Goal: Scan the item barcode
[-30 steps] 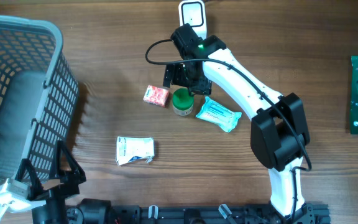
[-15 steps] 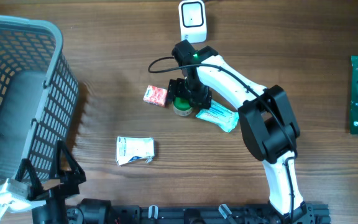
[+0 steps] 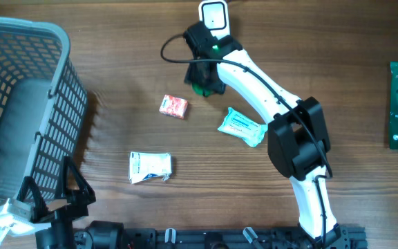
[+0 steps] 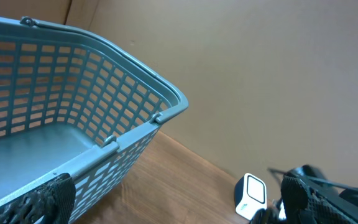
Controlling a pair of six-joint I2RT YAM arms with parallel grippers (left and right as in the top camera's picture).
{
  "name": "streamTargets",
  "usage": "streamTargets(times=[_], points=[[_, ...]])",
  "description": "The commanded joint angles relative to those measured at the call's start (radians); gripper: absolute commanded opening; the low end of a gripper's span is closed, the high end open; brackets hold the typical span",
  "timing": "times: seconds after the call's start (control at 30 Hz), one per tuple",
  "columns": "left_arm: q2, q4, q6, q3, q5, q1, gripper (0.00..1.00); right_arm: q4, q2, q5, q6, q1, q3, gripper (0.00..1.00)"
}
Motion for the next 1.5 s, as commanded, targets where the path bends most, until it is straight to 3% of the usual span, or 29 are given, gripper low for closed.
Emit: streamTargets(times=[0.0, 0.07, 0.2, 0.33, 0.57, 0.63, 0.9, 1.03, 1.17, 1.27, 1.47], points=[[-0.003, 0.002, -0.005, -0.003, 0.016, -0.005, 1.0, 0.172, -0.05, 0.305, -0.034, -0.006, 0.027, 0.51], [-0.003, 0.002, -0.005, -0.003, 0.016, -0.005, 1.0, 0.332, -0.048, 0.429, -0.13, -0.015, 0.021, 0.46], [-0.003, 0.002, -0.005, -0.003, 0.016, -0.005, 1.0, 0.717, 0.024, 0.462, -0.341, -0.062, 0.021, 0.48], [-0.003, 0.002, -0.005, -0.003, 0.016, -0.005, 1.0, 1.01, 0.182, 0.409, -0.365, -0.146, 0.021, 0.5], [-0.003, 0.002, -0.005, -0.003, 0.016, -0.005, 1.0, 1.121, 0.194, 0.235, -0.392, -0.173, 0.024, 0.45], [-0.003, 0.002, -0.005, -0.003, 0.016, -0.005, 1.0, 1.06, 0.145, 0.17, -0.374, -0.172, 0.024, 0.4], [-0.003, 0.002, -0.005, -0.003, 0.016, -0.005, 1.0, 0.929, 0.079, 0.208, -0.378, -0.168, 0.024, 0.42], [-0.003, 0.002, -0.005, -0.003, 0.016, -0.005, 1.0, 0.627, -0.158, 0.394, -0.372, -0.232, 0.024, 0.45], [-0.003, 0.002, -0.005, -0.003, 0.016, -0.005, 1.0, 0.277, -0.278, 0.416, -0.337, -0.467, 0.024, 0.49], [-0.003, 0.002, -0.005, -0.003, 0.016, -0.005, 1.0, 0.061, -0.214, 0.315, -0.341, -0.72, 0.022, 0.51], [-0.003, 0.002, -0.005, -0.003, 0.016, -0.005, 1.0, -0.135, 0.008, 0.071, -0.46, -1.07, 0.022, 0.53]])
